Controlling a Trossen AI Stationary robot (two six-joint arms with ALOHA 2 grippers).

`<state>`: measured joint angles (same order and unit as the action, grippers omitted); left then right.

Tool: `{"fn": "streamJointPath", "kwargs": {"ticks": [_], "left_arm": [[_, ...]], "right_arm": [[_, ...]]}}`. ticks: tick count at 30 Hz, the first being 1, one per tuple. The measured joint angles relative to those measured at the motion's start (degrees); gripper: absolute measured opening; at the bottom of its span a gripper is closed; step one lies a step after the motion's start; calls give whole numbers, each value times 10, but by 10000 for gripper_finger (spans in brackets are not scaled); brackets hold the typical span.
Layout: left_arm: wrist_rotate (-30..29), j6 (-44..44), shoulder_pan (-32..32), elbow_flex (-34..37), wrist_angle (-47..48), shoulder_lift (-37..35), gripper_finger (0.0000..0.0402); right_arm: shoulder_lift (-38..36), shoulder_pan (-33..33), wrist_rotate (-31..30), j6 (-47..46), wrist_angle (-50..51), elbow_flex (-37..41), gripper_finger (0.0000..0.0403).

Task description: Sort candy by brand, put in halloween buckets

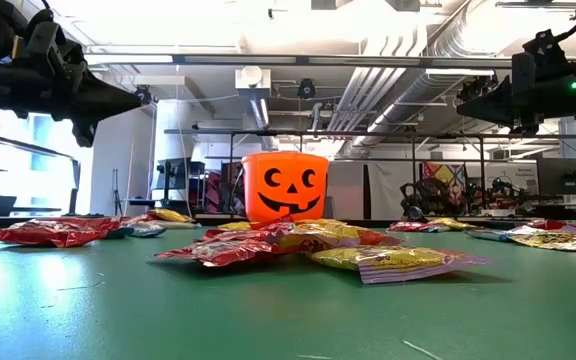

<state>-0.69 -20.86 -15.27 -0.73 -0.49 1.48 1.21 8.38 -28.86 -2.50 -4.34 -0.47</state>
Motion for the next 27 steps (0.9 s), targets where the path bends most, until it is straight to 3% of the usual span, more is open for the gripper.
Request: {"fn": "streamJointPath", "kwargs": {"ticks": [27], "left_arm": [[0,0,0,0,0,0,0]], "right_arm": [[0,0,-3,0,0,0,0]]}}
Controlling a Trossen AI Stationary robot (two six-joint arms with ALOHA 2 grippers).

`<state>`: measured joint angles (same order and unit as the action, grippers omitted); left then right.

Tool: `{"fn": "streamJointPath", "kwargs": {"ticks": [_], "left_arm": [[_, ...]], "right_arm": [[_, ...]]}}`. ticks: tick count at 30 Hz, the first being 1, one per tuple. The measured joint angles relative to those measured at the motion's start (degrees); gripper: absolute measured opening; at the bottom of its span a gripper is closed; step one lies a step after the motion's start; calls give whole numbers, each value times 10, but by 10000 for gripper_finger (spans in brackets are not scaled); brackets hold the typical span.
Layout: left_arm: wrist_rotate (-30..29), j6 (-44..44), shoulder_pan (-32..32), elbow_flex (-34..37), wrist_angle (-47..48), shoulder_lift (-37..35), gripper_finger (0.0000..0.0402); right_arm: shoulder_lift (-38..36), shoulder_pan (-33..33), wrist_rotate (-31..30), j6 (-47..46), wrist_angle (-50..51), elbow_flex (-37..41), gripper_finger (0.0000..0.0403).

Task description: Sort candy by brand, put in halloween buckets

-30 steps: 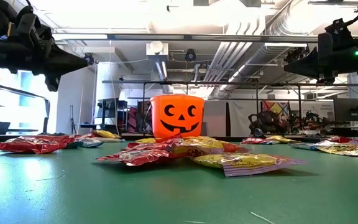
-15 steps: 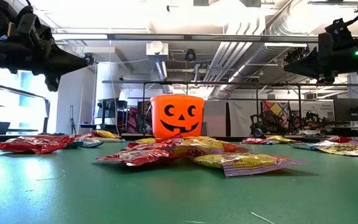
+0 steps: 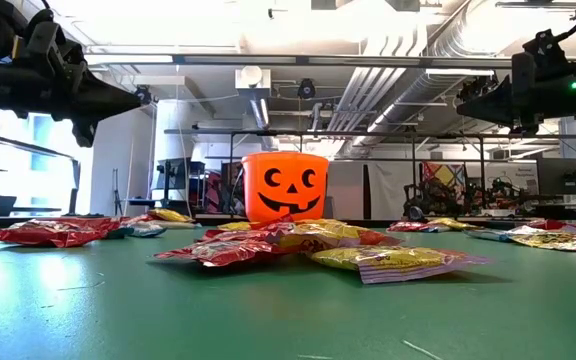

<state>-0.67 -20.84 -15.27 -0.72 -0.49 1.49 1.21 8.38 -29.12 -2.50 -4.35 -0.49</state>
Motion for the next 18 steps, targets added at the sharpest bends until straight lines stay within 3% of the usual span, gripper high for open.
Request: {"fn": "streamJointPath", "kwargs": {"ticks": [18], "left_arm": [[0,0,0,0,0,0,0]], "right_arm": [[0,0,-17,-50,-19,0,0]]}}
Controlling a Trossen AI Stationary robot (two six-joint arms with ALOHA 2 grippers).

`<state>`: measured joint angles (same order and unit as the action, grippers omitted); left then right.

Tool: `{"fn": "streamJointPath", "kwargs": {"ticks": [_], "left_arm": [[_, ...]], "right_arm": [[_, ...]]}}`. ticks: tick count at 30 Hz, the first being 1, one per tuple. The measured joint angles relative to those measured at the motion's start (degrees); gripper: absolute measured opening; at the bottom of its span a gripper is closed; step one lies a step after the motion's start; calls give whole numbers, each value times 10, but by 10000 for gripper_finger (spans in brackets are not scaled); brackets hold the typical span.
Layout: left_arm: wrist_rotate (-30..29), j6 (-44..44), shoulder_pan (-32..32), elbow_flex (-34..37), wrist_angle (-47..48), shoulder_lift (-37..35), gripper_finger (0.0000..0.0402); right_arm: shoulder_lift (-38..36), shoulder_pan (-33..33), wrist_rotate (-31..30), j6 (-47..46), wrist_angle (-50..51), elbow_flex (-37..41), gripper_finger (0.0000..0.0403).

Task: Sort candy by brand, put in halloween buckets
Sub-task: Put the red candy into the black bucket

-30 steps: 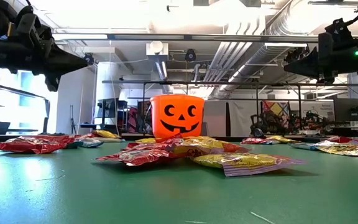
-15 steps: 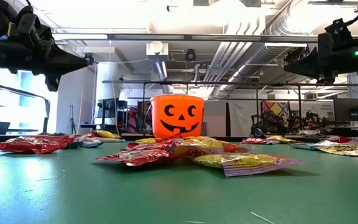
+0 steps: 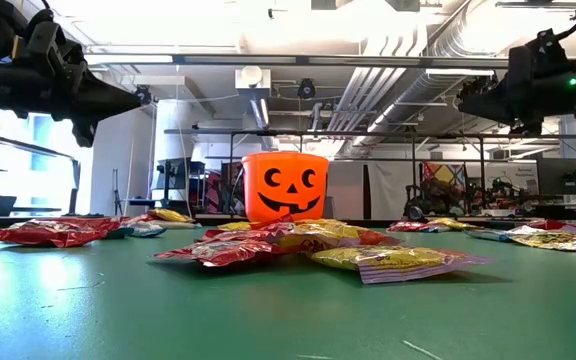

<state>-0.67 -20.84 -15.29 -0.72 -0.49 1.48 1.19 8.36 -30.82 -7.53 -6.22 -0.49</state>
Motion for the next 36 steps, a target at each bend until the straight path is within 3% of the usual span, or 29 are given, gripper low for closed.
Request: {"fn": "streamJointPath", "kwargs": {"ticks": [6,14,26,36], "left_arm": [[0,0,0,0,0,0,0],[0,0,0,0,0,0,0],[0,0,0,0,0,0,0],[0,0,0,0,0,0,0]], "right_arm": [[0,0,49,21,-14,0,0],[3,4,46,-93,-59,0,0],[4,4,143,-178,-83,-18,0],[13,2,149,-164,-51,-61,6]]}}
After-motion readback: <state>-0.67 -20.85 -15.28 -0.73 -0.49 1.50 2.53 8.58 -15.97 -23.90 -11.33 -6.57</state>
